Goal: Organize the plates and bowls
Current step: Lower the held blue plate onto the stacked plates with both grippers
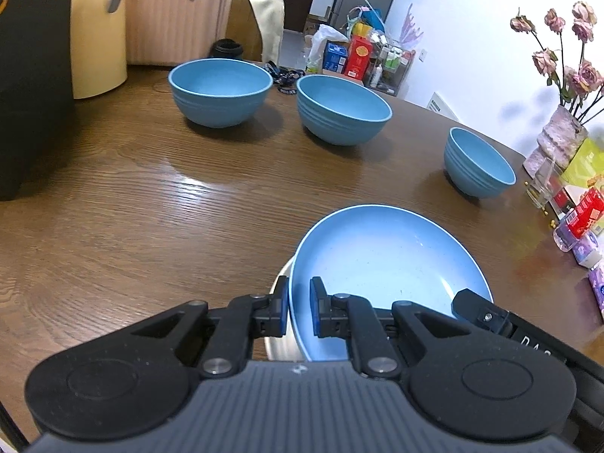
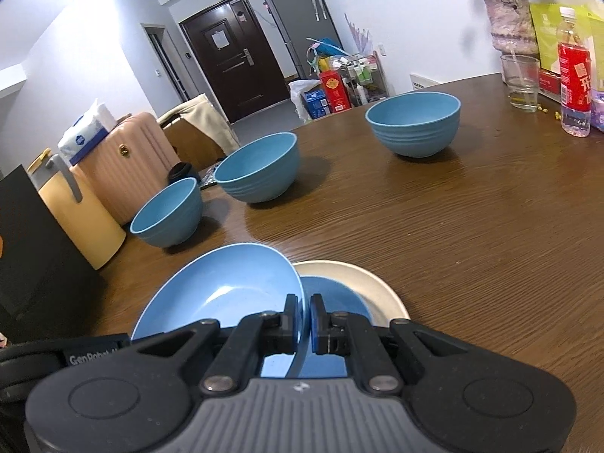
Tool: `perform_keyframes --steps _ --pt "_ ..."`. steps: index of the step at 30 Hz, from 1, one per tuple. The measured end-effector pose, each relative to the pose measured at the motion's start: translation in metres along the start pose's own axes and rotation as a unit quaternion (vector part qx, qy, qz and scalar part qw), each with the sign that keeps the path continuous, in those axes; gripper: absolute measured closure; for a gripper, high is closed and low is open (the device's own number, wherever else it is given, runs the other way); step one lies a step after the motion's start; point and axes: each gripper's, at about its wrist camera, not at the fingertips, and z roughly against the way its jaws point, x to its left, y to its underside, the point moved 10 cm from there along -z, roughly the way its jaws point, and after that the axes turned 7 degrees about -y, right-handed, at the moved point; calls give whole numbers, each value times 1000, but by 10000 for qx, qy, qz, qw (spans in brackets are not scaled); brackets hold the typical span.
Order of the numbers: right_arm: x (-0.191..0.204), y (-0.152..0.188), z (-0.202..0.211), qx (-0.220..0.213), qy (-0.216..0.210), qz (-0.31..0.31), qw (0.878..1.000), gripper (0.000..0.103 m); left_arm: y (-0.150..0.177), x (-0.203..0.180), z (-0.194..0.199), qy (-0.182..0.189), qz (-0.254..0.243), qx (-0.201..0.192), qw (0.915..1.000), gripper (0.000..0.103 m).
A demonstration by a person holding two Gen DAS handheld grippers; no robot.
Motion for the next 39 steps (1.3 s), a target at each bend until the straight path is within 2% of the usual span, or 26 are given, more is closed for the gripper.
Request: perform_keyframes --steps 14,28,32,39 --pt "-25 7 -14 160 274 225 9992 97 13 -18 -25 -30 -252 182 9995 91" --pt "-23 15 -21 237 447 641 9967 96 17 -23 -28 -270 -557 32 9981 91" --pt "-25 17 -22 267 453 642 9965 96 19 -26 -30 -406 -729 -14 9965 91" --pt "-31 20 -25 305 487 618 9964 96 23 -28 -35 -412 -794 45 9960 90"
